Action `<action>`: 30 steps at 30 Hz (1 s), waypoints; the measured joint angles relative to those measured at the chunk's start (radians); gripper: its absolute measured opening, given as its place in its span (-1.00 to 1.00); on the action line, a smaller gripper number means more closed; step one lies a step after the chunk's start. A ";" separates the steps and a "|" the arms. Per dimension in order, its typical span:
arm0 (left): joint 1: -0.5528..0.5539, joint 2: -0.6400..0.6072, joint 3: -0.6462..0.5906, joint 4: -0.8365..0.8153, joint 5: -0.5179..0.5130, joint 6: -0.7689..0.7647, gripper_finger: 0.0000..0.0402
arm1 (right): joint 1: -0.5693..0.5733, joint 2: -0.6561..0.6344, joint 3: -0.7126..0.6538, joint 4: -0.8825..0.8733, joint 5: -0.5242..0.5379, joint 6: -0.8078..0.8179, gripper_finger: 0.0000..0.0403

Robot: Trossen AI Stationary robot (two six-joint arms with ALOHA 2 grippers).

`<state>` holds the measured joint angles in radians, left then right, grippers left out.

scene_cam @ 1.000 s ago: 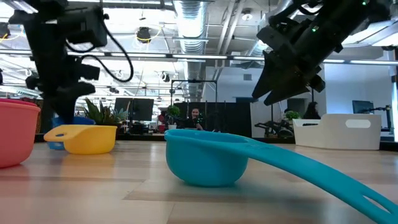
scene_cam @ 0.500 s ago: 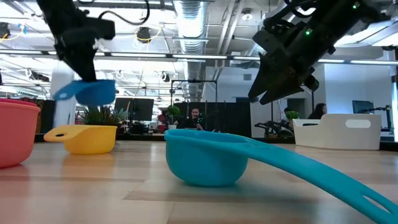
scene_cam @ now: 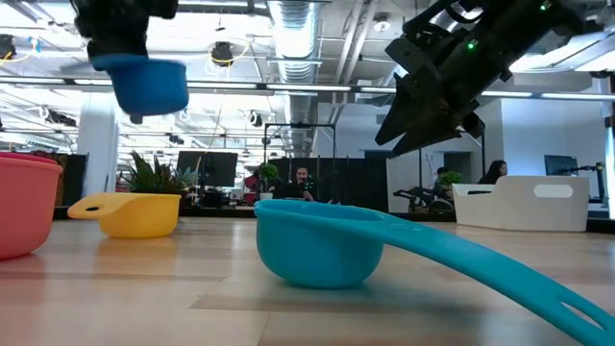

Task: Nest measuring cups in basket
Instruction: Stack the blue measuring cup on top of the red measuring cup

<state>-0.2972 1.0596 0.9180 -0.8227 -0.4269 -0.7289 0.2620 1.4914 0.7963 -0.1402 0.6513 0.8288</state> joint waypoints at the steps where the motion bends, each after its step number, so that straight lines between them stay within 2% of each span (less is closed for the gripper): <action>1: -0.018 0.004 -0.004 0.031 0.004 -0.005 -0.98 | 0.004 0.000 0.000 0.000 -0.002 0.001 0.12; 5: -0.087 0.031 -0.024 0.125 0.036 0.005 -0.98 | 0.030 0.000 0.000 0.004 -0.019 0.003 0.12; 9: -0.148 0.059 -0.024 0.148 0.065 -0.011 -0.98 | 0.055 0.000 0.000 0.007 -0.020 0.026 0.12; 12: -0.196 0.079 -0.024 0.147 0.075 -0.127 -0.98 | 0.073 0.000 0.000 0.007 -0.021 0.035 0.12; 16: -0.290 0.130 -0.024 0.149 0.033 -0.412 -0.98 | 0.100 0.000 0.000 0.006 -0.021 0.058 0.12; 19: -0.359 0.184 -0.024 0.149 0.046 -0.519 -0.98 | 0.115 0.000 0.000 0.006 -0.020 0.061 0.12; 24: -0.419 0.254 -0.024 0.148 0.079 -0.596 -0.98 | 0.119 0.000 0.000 0.006 -0.012 0.061 0.12; 30: -0.424 0.302 -0.024 0.147 0.075 -0.619 -0.98 | 0.115 0.000 0.000 0.006 -0.020 0.062 0.12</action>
<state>-0.7216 1.3620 0.8944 -0.6754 -0.3519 -1.3480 0.3771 1.4914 0.7963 -0.1341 0.6311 0.8906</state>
